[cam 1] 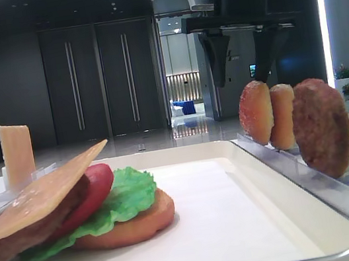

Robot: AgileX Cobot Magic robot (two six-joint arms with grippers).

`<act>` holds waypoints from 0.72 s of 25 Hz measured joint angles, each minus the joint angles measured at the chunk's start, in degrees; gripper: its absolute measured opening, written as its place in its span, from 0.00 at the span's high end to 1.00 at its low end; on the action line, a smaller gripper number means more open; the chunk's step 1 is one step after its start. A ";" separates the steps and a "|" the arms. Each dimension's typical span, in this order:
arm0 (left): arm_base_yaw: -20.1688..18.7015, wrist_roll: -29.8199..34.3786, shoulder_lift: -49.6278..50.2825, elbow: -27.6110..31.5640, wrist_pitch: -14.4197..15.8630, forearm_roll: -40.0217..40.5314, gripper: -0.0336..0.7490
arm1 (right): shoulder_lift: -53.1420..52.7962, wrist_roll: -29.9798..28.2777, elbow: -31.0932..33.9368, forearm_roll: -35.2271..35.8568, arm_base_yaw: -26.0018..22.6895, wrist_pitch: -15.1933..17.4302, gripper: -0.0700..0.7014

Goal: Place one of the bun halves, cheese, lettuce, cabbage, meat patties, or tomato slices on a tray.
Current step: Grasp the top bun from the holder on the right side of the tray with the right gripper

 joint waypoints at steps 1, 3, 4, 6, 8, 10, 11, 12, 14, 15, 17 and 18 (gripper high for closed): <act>0.00 0.00 0.00 0.00 0.00 0.00 0.92 | 0.00 -0.06 0.00 -0.06 0.00 0.00 0.30; 0.00 0.00 0.00 0.00 0.00 0.00 0.92 | 0.05 -0.32 0.00 -0.08 0.00 -0.14 0.30; 0.00 0.00 0.00 0.00 0.00 0.00 0.92 | 0.12 -0.39 0.00 -0.19 0.00 -0.26 0.30; 0.00 -0.25 0.00 0.00 0.00 0.00 0.92 | 0.30 -0.55 0.00 -0.73 0.00 -0.62 0.30; 0.00 -0.38 0.00 0.00 0.00 0.00 0.92 | 0.49 -0.71 0.00 -1.99 0.00 -0.81 0.30; 0.00 -0.38 0.00 0.00 0.00 0.00 0.92 | 0.67 -0.79 0.00 -2.64 0.00 -0.51 0.30; 0.00 -0.38 0.00 0.00 0.00 0.00 0.92 | 0.79 -0.79 0.00 -2.97 0.00 -0.26 0.30; 0.00 -0.38 0.00 0.00 0.00 0.00 0.92 | 0.91 -0.79 0.00 -3.16 0.01 -0.04 0.30; 0.00 -0.33 0.00 0.00 0.00 0.00 0.92 | 1.16 -0.79 0.00 -3.16 0.06 0.77 0.30; 0.00 -0.33 0.00 0.00 0.00 0.00 0.92 | 1.16 -0.79 0.00 -3.11 0.06 0.84 0.30; 0.00 -0.33 0.00 0.00 0.00 0.00 0.92 | 1.16 -0.79 0.00 -3.00 0.16 1.20 0.31; 0.00 -0.33 0.00 0.00 0.00 0.00 0.92 | 1.16 -0.79 0.00 -2.64 0.16 1.20 0.31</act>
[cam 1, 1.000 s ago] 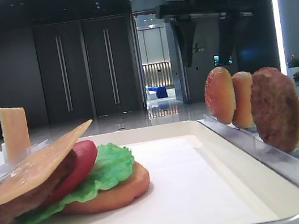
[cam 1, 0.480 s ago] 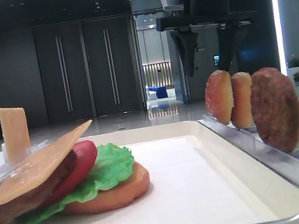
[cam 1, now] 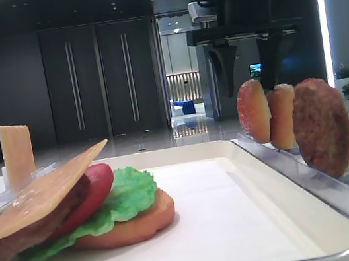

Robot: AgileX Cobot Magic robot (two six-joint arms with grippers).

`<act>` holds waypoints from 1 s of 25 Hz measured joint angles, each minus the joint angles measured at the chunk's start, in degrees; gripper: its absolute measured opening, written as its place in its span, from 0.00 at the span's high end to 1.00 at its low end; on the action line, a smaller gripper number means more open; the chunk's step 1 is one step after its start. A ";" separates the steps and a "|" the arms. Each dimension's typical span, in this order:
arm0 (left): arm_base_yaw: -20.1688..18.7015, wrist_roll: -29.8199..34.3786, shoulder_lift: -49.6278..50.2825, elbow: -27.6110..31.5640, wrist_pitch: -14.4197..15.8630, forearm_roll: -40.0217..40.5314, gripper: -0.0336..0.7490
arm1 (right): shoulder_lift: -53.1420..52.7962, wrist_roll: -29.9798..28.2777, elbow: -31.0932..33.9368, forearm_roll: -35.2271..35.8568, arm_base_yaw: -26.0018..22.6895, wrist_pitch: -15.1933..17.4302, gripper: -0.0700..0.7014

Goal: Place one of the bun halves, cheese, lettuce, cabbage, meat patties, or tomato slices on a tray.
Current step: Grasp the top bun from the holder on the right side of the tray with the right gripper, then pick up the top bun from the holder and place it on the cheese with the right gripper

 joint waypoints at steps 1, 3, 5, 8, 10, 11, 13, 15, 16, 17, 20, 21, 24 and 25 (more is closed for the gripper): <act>0.00 0.00 0.00 0.00 0.00 0.00 0.92 | 0.00 0.00 0.00 0.00 0.00 0.00 0.31; 0.00 0.00 0.00 0.00 0.00 0.00 0.92 | 0.00 0.00 0.00 0.00 0.00 0.11 0.33; 0.00 0.00 0.00 0.00 0.00 0.00 0.92 | 0.00 0.00 0.00 0.00 0.00 0.35 0.39; 0.00 0.00 0.00 0.00 0.00 0.00 0.92 | 0.00 0.00 0.00 0.00 0.00 0.83 0.64; 0.00 0.00 0.00 0.00 0.00 0.00 0.92 | 0.00 0.05 0.00 0.00 0.00 1.12 0.73; 0.00 0.00 0.00 0.00 0.00 0.00 0.92 | 0.00 0.05 0.00 0.42 0.02 1.12 0.73; 0.00 0.00 0.00 0.00 0.00 0.00 0.92 | 0.00 0.05 0.00 0.43 0.07 1.23 0.73; 0.00 0.00 0.00 0.00 0.00 0.00 0.92 | 0.00 0.05 0.00 0.43 0.09 1.38 0.73; 0.00 0.00 0.00 0.00 0.00 0.00 0.92 | -0.12 0.05 0.00 0.43 0.21 1.51 0.73; 0.00 0.00 0.00 0.00 0.00 0.00 0.92 | -0.31 0.05 0.00 0.43 0.32 1.62 0.73; 0.00 0.00 0.00 0.00 0.00 0.00 0.92 | -1.51 0.00 0.00 0.74 0.83 1.92 0.73; 0.00 0.00 0.00 0.00 0.00 0.00 0.92 | -2.29 0.00 0.00 0.90 0.97 1.92 0.73; 0.00 0.00 0.00 0.00 0.00 0.00 0.92 | -4.38 -0.12 0.00 1.48 1.19 2.22 0.73; 0.00 0.00 0.00 0.00 0.00 0.00 0.92 | -4.86 -0.17 0.00 2.10 1.19 2.40 0.73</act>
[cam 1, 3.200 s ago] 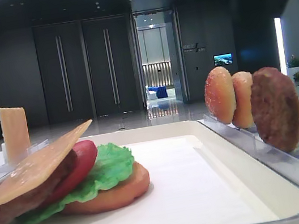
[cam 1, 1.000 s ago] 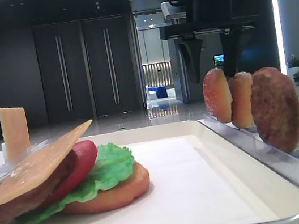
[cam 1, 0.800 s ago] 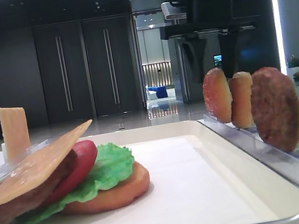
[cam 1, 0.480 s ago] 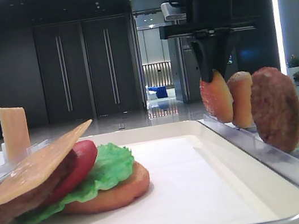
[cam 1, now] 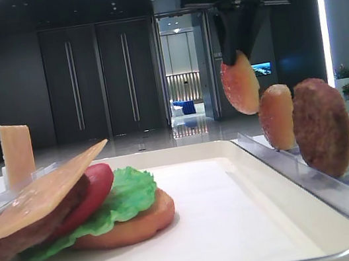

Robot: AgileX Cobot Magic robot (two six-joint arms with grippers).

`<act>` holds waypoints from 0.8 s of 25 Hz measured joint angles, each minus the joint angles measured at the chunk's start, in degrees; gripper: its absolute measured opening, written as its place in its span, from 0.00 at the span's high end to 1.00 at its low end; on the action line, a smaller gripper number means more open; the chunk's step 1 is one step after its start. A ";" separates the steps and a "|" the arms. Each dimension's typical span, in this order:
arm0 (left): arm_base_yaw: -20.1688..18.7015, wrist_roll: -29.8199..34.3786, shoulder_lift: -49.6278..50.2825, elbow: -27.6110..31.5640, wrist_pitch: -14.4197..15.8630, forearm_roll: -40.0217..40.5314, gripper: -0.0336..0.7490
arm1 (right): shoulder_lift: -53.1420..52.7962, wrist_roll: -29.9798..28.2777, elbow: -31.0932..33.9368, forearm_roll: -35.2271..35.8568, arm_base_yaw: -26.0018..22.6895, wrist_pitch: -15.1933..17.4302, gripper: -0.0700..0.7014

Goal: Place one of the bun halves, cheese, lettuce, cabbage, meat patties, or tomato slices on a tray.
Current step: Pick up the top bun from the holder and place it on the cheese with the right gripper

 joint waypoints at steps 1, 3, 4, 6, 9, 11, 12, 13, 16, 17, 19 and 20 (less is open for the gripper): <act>0.00 0.00 0.00 0.00 0.00 0.00 0.92 | -0.36 -0.06 0.00 0.98 0.00 0.09 0.73; 0.00 0.00 0.00 0.00 0.00 0.00 0.92 | -0.96 -0.21 0.00 2.36 0.00 0.35 0.73; 0.00 0.00 0.00 0.00 0.00 0.00 0.92 | -1.11 -0.27 0.00 3.09 0.05 0.41 0.73; 0.00 0.00 0.00 0.00 0.00 0.00 0.92 | -1.92 -0.33 0.00 4.15 0.05 0.41 0.73; 0.00 0.00 0.00 0.00 0.00 0.00 0.92 | -3.08 -0.39 -0.28 4.75 0.07 0.46 0.73; 0.00 0.00 0.00 0.00 0.00 0.00 0.92 | -3.75 -0.39 -0.55 4.76 0.24 0.52 0.73; 0.00 0.00 0.00 0.00 0.00 0.00 0.92 | -4.13 -0.22 -0.55 4.81 0.30 0.52 0.73; 0.00 0.00 0.00 0.00 0.00 0.00 0.92 | -4.49 0.14 -0.55 4.81 0.46 0.56 0.73; 0.00 0.00 0.00 0.00 0.00 0.00 0.92 | -6.12 1.64 -0.49 4.29 1.74 0.56 0.73; 0.00 0.00 0.00 0.00 0.00 0.00 0.92 | -7.00 2.38 -0.34 3.60 2.61 0.58 0.73; 0.00 0.00 0.00 0.00 0.00 0.00 0.92 | -8.96 3.78 0.59 2.05 4.25 0.58 0.73; 0.00 0.00 0.00 0.00 0.00 0.00 0.92 | -10.15 4.44 1.72 1.83 4.99 0.48 0.73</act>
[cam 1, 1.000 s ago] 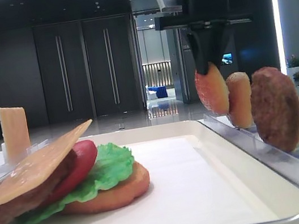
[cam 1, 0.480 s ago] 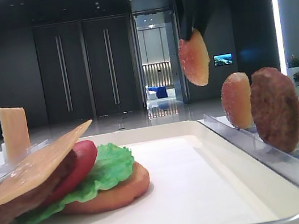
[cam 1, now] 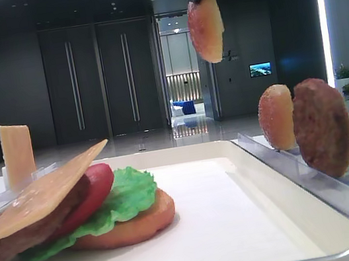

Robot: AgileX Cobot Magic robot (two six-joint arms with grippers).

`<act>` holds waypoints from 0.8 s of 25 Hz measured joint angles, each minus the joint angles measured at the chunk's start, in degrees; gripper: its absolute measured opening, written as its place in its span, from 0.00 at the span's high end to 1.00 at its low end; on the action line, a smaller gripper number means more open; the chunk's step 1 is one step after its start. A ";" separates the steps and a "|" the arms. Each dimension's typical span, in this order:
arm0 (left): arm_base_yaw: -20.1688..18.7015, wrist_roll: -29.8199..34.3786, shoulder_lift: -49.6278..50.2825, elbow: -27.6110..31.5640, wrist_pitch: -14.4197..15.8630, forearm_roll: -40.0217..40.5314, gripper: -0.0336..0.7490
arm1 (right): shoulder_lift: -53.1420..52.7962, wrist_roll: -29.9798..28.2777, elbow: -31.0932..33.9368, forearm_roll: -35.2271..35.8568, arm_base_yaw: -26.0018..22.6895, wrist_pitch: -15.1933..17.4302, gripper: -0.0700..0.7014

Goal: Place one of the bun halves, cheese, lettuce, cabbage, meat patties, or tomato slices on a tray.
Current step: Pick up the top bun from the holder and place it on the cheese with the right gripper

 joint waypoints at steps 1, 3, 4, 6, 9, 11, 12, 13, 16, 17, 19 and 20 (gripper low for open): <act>0.00 0.00 0.00 0.00 0.00 0.00 0.92 | -0.99 0.68 1.60 -0.06 0.58 -0.12 0.73; 0.00 0.00 0.00 0.00 0.00 0.00 0.92 | -3.46 1.60 5.54 -0.06 1.18 -0.06 0.73; 0.00 0.00 0.00 0.00 0.00 0.00 0.92 | -4.71 1.97 7.92 -0.17 1.33 -0.06 0.73; 0.00 0.00 0.00 0.00 0.00 0.00 0.92 | -7.30 2.87 12.38 -0.29 1.68 0.07 0.74; 0.00 0.00 0.00 0.00 0.00 0.00 0.92 | -12.29 4.19 19.16 -0.20 2.50 0.07 0.74; 0.00 0.00 0.00 0.00 0.00 0.00 0.92 | -15.75 4.75 23.10 0.67 2.94 -0.30 0.74; 0.00 0.00 0.00 0.00 0.00 0.00 0.92 | -17.00 5.14 25.15 1.12 3.19 -0.88 0.74; 0.00 0.00 0.00 0.00 0.00 0.00 0.92 | -18.24 5.81 26.68 1.57 3.51 -1.20 0.74; 0.00 0.00 0.00 0.00 0.00 0.00 0.92 | -20.32 7.63 29.99 1.84 5.23 -1.34 0.75; 0.00 0.00 0.00 0.00 0.00 0.00 0.92 | -20.63 8.41 30.19 1.84 5.72 -1.31 0.75; 0.00 0.00 0.00 0.00 0.00 0.00 0.92 | -21.00 9.73 30.27 1.87 6.75 -1.37 0.75; 0.00 0.00 0.00 0.00 0.00 0.00 0.92 | -21.22 10.31 30.27 1.91 7.16 -1.37 0.75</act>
